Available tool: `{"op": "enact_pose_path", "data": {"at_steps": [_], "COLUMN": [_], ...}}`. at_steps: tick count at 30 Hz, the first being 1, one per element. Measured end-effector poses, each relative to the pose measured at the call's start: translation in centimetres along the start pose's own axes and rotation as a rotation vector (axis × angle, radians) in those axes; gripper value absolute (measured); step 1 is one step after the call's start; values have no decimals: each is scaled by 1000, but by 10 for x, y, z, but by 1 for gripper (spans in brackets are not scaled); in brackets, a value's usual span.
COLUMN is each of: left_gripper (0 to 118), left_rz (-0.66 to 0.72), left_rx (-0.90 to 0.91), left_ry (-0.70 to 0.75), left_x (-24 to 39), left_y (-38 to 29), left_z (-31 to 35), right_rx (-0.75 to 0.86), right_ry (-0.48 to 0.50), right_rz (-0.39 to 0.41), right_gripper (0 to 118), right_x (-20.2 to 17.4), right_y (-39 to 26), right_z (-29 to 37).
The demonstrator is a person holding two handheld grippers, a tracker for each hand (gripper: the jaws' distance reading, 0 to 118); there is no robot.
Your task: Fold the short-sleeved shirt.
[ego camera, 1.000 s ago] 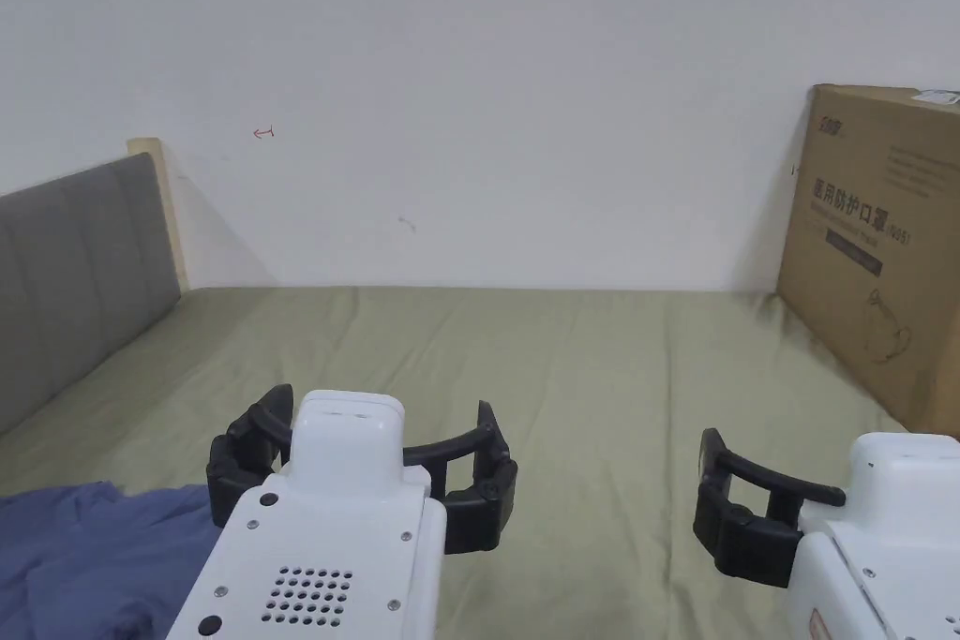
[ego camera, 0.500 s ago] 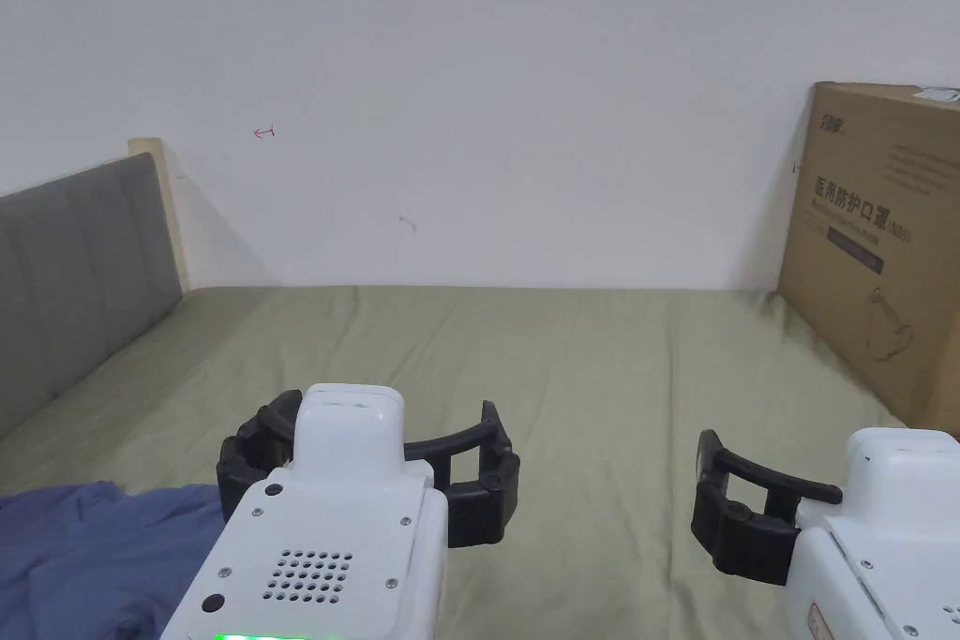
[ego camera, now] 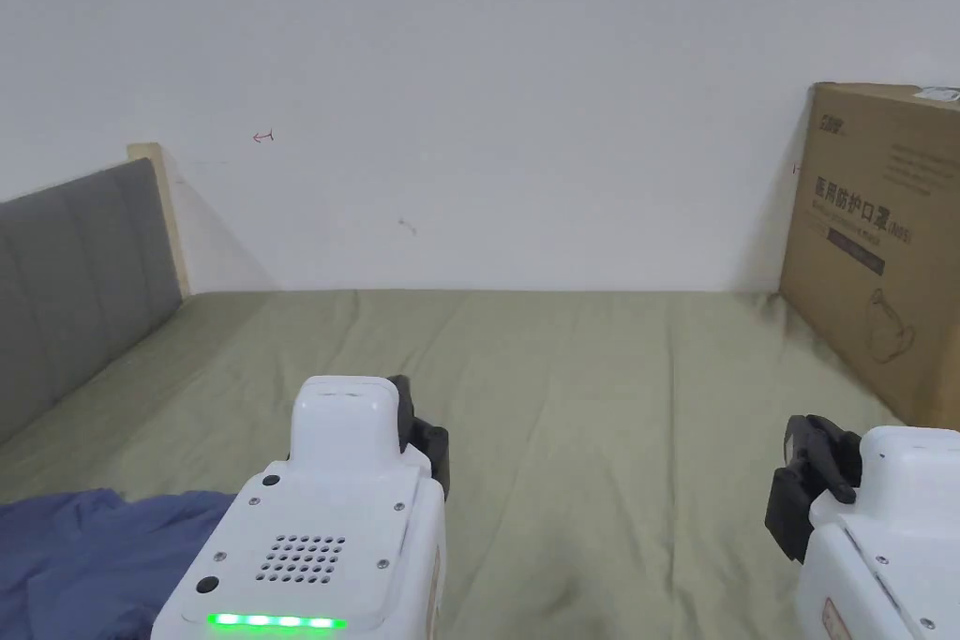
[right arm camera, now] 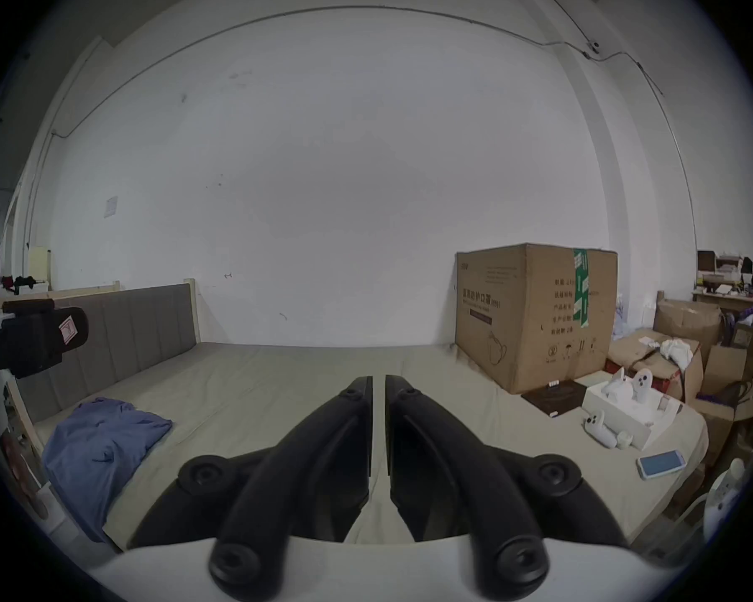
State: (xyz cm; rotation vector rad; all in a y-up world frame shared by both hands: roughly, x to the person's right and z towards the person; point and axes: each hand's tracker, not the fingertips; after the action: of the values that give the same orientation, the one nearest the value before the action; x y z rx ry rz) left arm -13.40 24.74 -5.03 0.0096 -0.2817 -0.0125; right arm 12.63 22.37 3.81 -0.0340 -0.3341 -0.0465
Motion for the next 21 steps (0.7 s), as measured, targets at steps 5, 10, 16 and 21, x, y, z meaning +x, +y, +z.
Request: {"op": "enact_pose_path", "data": {"at_steps": [5,10,16,21], "left_gripper": [0,0,0,0], "left_rz": [-25,-24,7,7], "left_rx": [-12,-40,-85,-100], "left_ry": [-29,-33,88,335], "left_x": [2,2,-60,-145], "left_y": [-8,-11,-15,-18], "left_z": [-3,-7,-2,36], "right_rx": [-16,-33,-58,-79], "right_ry": [20,29,150,360], "right_rz": [-39,-42,-20,-22], "right_gripper": [4,3,0,0], "right_x": [8,10,-38,-124], "right_y": [-6,-6,-10,-12], "right_z": [2,-3,-25,-44]}}
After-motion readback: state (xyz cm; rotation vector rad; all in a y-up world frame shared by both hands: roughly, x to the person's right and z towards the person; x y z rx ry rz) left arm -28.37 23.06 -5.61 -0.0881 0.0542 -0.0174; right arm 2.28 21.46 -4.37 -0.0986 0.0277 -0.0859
